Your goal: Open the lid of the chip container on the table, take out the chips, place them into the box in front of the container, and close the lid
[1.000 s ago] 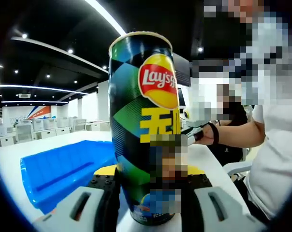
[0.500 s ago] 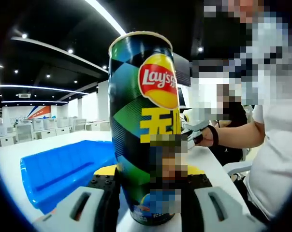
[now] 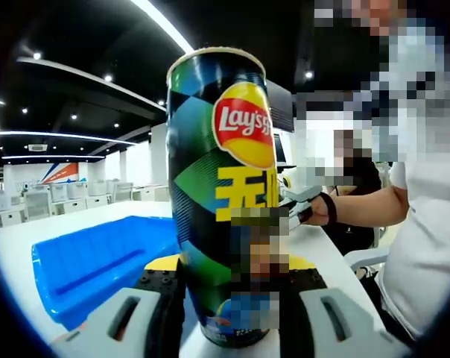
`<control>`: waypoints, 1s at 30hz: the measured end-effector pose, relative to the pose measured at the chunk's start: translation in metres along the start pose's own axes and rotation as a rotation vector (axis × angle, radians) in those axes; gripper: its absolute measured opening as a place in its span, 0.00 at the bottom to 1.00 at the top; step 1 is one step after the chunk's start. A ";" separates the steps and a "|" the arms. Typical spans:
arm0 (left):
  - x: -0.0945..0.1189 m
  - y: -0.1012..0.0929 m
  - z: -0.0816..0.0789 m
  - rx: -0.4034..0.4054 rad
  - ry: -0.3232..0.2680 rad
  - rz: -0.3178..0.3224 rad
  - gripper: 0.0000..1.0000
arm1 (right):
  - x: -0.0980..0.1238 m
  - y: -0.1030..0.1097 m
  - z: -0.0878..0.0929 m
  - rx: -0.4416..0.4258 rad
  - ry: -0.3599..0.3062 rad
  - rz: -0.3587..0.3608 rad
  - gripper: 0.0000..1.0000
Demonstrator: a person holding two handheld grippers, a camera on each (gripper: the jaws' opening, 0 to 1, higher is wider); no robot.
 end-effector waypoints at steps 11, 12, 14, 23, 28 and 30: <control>0.000 0.000 0.000 -0.001 -0.001 0.001 0.48 | 0.000 0.003 -0.011 -0.079 -0.052 -0.039 0.68; 0.000 0.000 0.000 -0.002 -0.001 0.001 0.48 | 0.000 0.003 -0.011 -0.080 -0.052 -0.041 0.68; 0.000 0.000 0.000 -0.003 -0.002 0.001 0.48 | 0.000 0.003 -0.012 -0.087 -0.053 -0.041 0.68; -0.003 -0.002 -0.002 -0.031 0.021 0.024 0.49 | 0.005 0.007 -0.024 -0.118 -0.079 -0.046 0.65; -0.002 0.000 -0.001 -0.017 0.014 0.021 0.49 | 0.006 0.008 -0.025 -0.109 -0.090 -0.047 0.65; -0.002 0.000 -0.001 -0.011 0.014 0.019 0.49 | 0.006 0.008 -0.025 -0.108 -0.090 -0.050 0.64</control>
Point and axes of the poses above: the point that each gripper's makers call its tool centre point, and the gripper's own axes: x roughly backward along the fingers, y roughly to its left, z roughly out of its underside, the point moved 2 cm from there along x, roughly backward along the fingers, and after that the axes turned 14 degrees about -x, right-handed, at the moved point
